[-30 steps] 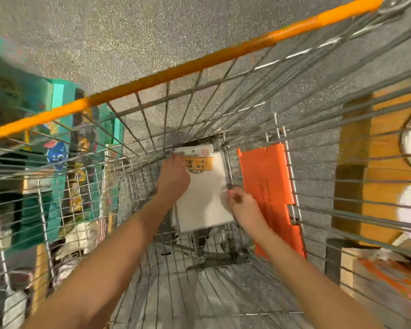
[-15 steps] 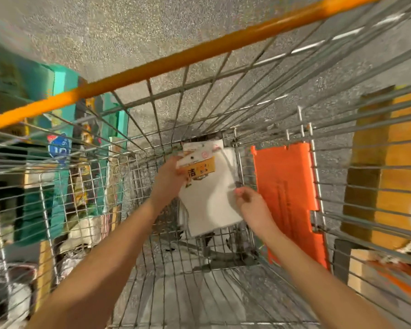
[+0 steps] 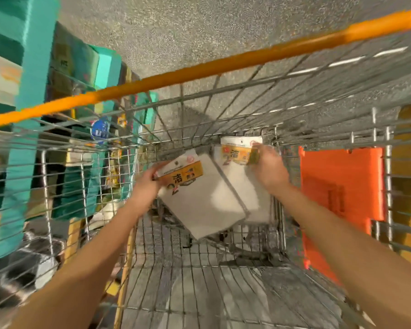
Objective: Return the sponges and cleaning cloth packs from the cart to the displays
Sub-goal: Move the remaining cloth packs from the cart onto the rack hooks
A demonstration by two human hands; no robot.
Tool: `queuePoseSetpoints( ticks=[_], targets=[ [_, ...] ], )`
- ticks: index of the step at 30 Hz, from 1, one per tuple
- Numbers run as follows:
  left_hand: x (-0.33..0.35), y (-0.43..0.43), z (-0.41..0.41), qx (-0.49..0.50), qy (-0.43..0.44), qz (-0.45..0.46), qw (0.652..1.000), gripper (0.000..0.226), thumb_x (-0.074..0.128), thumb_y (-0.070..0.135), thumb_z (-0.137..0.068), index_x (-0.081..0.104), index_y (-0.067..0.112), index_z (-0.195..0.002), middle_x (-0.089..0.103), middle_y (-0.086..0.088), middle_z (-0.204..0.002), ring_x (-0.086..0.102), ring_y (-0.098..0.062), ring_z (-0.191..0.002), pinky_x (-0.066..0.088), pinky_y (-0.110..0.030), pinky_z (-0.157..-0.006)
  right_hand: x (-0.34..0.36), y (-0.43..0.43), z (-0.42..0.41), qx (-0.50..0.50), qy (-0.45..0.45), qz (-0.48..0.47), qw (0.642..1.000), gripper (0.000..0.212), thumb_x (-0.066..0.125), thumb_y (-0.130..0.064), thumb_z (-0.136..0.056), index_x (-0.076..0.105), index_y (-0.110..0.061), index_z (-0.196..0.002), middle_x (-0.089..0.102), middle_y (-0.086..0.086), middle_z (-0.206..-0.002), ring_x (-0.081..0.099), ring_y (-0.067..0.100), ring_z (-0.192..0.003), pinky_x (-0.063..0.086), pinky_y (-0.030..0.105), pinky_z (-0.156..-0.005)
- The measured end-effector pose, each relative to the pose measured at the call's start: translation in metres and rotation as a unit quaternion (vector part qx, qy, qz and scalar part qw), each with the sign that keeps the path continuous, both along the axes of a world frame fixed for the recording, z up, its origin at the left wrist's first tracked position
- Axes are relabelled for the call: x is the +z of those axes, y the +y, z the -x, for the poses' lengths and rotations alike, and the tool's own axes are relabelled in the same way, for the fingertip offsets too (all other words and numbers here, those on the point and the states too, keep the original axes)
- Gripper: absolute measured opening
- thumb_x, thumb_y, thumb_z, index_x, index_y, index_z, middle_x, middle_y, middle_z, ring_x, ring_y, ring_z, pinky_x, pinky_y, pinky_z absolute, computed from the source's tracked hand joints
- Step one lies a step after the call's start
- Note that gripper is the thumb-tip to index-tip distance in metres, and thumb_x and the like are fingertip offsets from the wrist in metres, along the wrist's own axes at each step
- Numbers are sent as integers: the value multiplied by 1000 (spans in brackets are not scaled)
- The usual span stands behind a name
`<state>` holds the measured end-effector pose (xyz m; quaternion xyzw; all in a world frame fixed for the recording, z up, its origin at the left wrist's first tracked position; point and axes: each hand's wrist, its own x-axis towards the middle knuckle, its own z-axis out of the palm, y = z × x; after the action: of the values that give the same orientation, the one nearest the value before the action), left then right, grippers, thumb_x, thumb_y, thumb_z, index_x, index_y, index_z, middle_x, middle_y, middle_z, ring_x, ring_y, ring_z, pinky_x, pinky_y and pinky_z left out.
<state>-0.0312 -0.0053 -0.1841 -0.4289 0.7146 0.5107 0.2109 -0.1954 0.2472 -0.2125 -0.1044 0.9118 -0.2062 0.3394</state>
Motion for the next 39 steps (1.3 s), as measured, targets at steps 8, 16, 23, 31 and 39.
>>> queuePoseSetpoints(
  ticks=[8,16,23,31,39],
  targets=[
    [-8,-16,-16,61,52,-71,994,39,62,0,-86,60,24,-117,67,2,-100,67,-25,-93,58,-32,-72,-27,-22,13,142,40,-141,979,73,69,-38,-78,36,-15,-139,38,20,-133,37,41,-123,40,51,-94],
    [9,-17,-22,85,63,-74,992,29,67,2,-83,66,25,-101,70,1,-95,66,-20,-87,55,-29,-73,5,0,3,90,-27,-164,982,35,64,-13,-81,57,-6,-115,50,21,-118,58,38,-102,49,38,-84],
    [82,-17,-10,89,87,-51,991,14,72,7,-81,67,14,-92,70,1,-74,64,-7,-63,45,-10,-51,105,10,1,59,-74,-13,995,20,62,-12,-84,69,-8,-103,71,9,-95,64,24,-84,39,24,-60],
    [240,-34,-5,98,231,-63,966,14,69,-11,-76,65,0,-85,66,15,-53,61,7,-53,43,-8,-54,279,-1,23,107,28,64,992,27,67,-18,-85,57,-18,-60,51,-2,-56,48,14,-59,31,20,-49],
    [407,-51,-44,92,339,61,934,22,74,0,-77,68,4,-98,74,-4,-88,68,-24,-88,52,-16,-70,456,-19,20,150,115,190,963,30,71,-26,-83,55,-14,-61,47,-3,-57,39,4,-56,26,24,-51]
  ],
)
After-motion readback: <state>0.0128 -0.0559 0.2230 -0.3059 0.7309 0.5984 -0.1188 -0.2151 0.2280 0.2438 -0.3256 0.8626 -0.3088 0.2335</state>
